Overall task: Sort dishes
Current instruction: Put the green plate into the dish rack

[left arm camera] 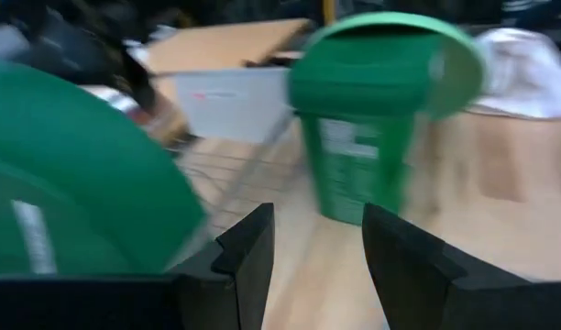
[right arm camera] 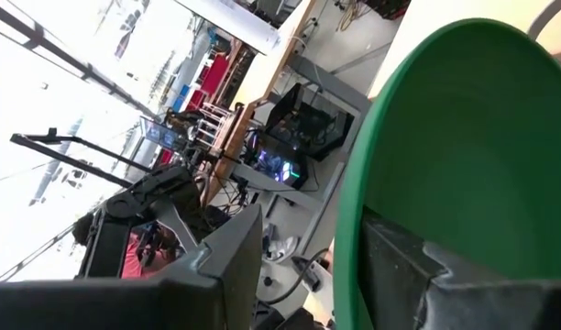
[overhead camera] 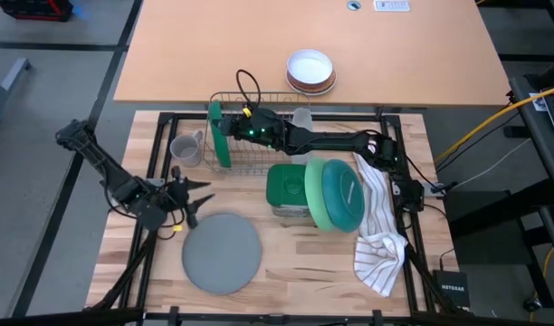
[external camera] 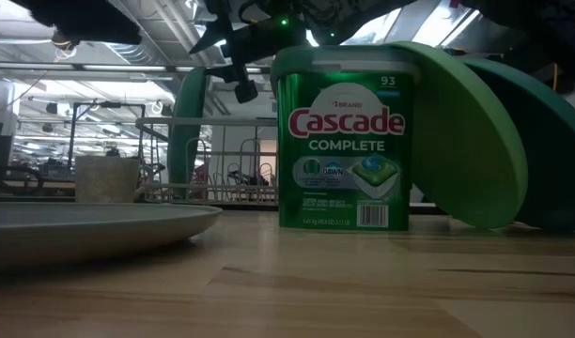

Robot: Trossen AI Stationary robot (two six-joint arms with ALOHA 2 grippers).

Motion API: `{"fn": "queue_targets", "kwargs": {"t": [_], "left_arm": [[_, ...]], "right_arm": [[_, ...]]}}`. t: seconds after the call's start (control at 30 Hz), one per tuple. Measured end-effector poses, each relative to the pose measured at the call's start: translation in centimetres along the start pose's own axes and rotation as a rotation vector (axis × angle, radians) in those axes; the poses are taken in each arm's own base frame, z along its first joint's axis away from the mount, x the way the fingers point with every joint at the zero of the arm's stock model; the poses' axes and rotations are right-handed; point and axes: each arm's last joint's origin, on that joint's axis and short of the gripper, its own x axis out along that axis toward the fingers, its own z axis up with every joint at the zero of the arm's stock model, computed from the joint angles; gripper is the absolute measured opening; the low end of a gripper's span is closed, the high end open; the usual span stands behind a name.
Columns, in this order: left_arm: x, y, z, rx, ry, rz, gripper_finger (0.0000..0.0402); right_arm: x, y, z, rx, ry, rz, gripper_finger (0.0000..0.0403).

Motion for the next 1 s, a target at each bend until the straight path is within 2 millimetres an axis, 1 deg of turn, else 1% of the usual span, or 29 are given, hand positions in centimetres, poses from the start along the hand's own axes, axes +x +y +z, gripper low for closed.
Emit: {"fn": "queue_targets", "kwargs": {"t": [0.23, 0.37, 0.47, 0.67, 0.9, 1.0], "left_arm": [[2.1, 1.2, 1.8, 0.071, -0.046, 0.126, 0.0155], [3.2, 1.8, 2.7, 0.128, -0.058, 0.092, 0.0155], [4.0, 2.3, 2.9, 0.164, -0.054, 0.064, 0.0155], [5.3, 3.5, 2.5, 0.196, 0.014, 0.015, 0.0155], [6.1, 5.0, 1.5, 0.191, 0.126, 0.093, 0.0155], [6.3, 5.3, 1.5, 0.179, 0.127, 0.071, 0.0155]], "right_arm": [[0.0, 0.0, 0.0, 0.0, -0.006, -0.003, 0.0163], [0.0, 0.0, 0.0, 0.0, -0.006, -0.003, 0.0163], [0.0, 0.0, 0.0, 0.0, -0.006, -0.003, 0.0163], [0.0, 0.1, -0.1, 0.0, 0.046, 0.025, 0.0163], [0.0, 0.1, -0.1, 0.0, 0.047, 0.026, 0.0163], [0.0, 0.1, -0.1, 0.0, 0.047, 0.026, 0.0163]]}}
